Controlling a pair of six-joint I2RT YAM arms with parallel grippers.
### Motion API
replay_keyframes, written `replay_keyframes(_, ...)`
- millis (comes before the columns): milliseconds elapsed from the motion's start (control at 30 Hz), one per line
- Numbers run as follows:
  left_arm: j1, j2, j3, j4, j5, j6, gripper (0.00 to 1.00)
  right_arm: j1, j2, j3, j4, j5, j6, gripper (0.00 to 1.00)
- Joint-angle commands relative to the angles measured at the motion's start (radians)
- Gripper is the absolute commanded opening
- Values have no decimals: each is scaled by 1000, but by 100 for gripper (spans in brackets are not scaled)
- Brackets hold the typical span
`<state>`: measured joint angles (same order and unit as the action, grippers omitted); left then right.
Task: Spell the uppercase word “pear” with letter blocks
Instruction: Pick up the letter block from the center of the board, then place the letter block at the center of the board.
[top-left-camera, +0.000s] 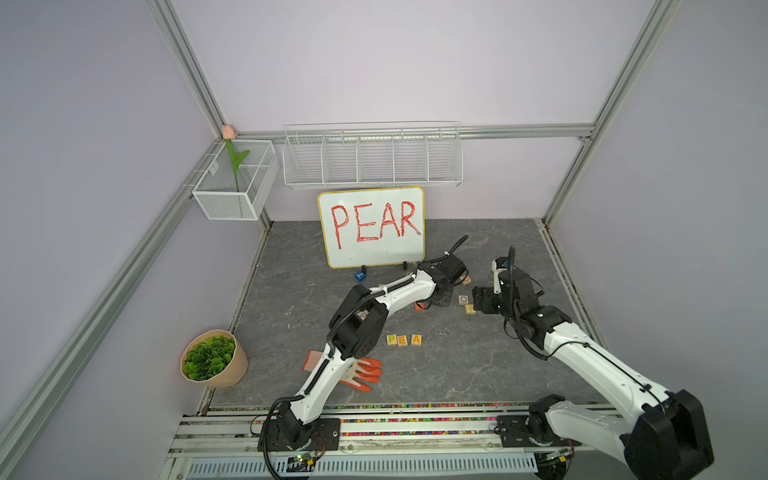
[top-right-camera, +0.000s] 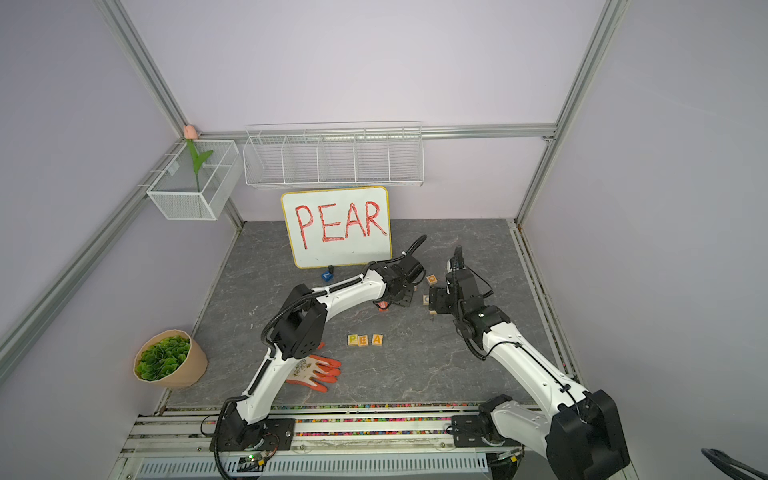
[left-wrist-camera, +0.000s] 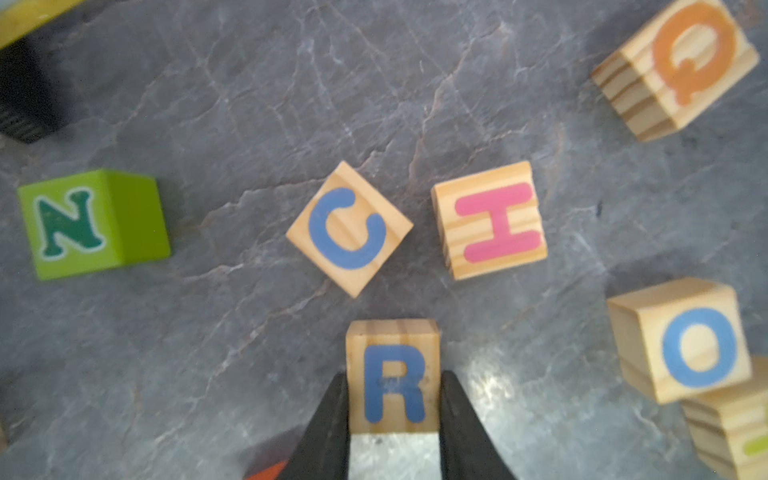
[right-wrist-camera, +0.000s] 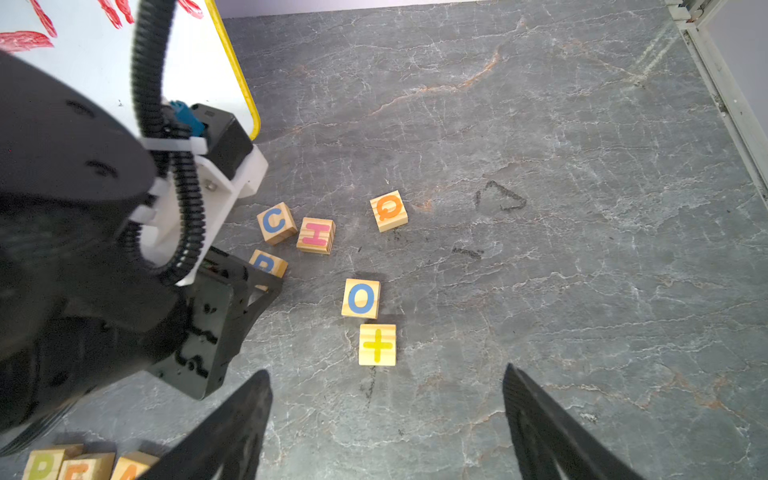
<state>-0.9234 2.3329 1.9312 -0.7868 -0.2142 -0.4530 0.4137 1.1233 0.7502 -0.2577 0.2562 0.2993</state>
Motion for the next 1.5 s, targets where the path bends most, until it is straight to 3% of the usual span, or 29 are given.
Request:
replay_keyframes(0, -9, -121, -71, -10, 23, -59, 31, -5, -36, -13, 22, -27, 7, 89)
replay_keyframes(233, -48, -289, -348, 60, 162, -157, 31, -1, -65, -56, 65, -47, 36, 89)
replay_keyframes(433, -120, -369, -463, 51, 154, -207, 30, 7, -101, -94, 82, -63, 54, 89)
replay_keyframes(800, -146, -400, -559, 69, 201, -287, 30, 23, -150, -139, 78, -61, 63, 89)
replay_keyframes(1467, -134, -331, -517, 50, 221, -290, 30, 25, -169, -134, 45, -35, 55, 89)
